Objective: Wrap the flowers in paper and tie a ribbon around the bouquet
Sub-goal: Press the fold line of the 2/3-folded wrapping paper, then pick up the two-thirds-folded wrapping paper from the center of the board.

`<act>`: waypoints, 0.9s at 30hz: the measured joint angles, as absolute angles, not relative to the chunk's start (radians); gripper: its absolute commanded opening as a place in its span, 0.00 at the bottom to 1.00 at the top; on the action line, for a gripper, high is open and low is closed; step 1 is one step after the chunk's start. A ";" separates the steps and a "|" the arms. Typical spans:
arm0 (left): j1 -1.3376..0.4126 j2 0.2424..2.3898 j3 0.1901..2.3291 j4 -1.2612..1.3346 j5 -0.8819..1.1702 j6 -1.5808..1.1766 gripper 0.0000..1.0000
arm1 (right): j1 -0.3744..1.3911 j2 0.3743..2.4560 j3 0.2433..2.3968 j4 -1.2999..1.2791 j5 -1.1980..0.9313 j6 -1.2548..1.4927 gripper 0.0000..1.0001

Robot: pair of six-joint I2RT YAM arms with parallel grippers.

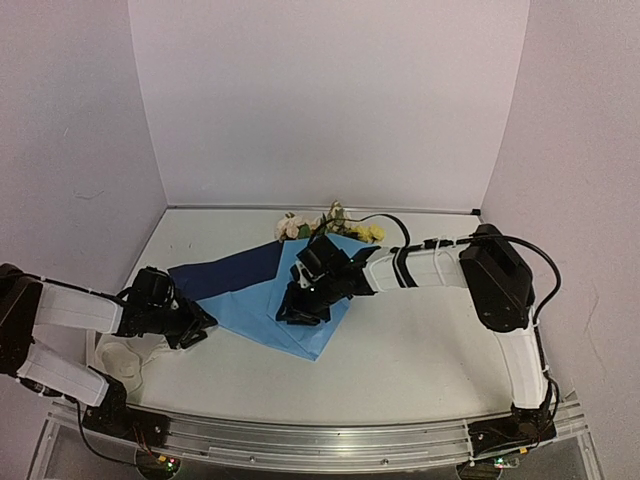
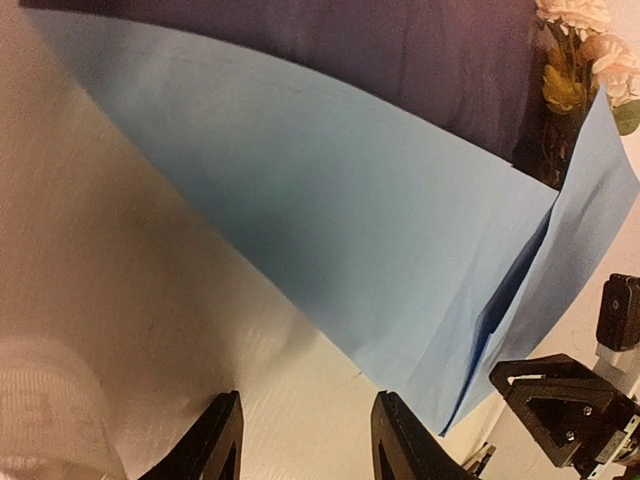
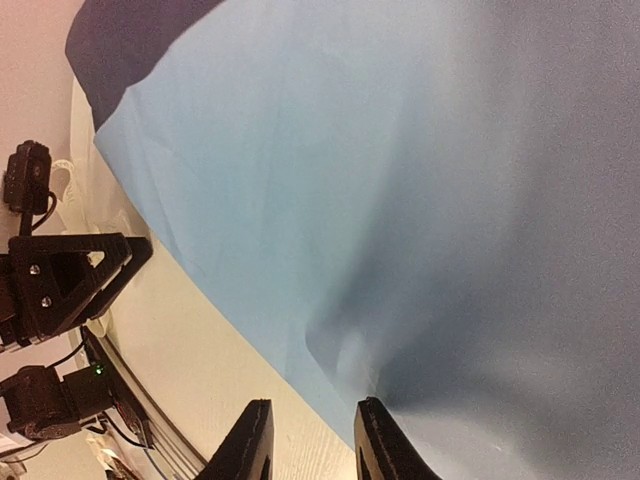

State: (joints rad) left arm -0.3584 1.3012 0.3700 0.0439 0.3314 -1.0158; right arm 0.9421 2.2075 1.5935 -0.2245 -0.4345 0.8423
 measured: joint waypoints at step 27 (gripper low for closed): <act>-0.333 1.457 0.377 0.282 0.253 -1.032 0.09 | 0.942 2.364 1.789 -0.345 -0.435 0.725 0.29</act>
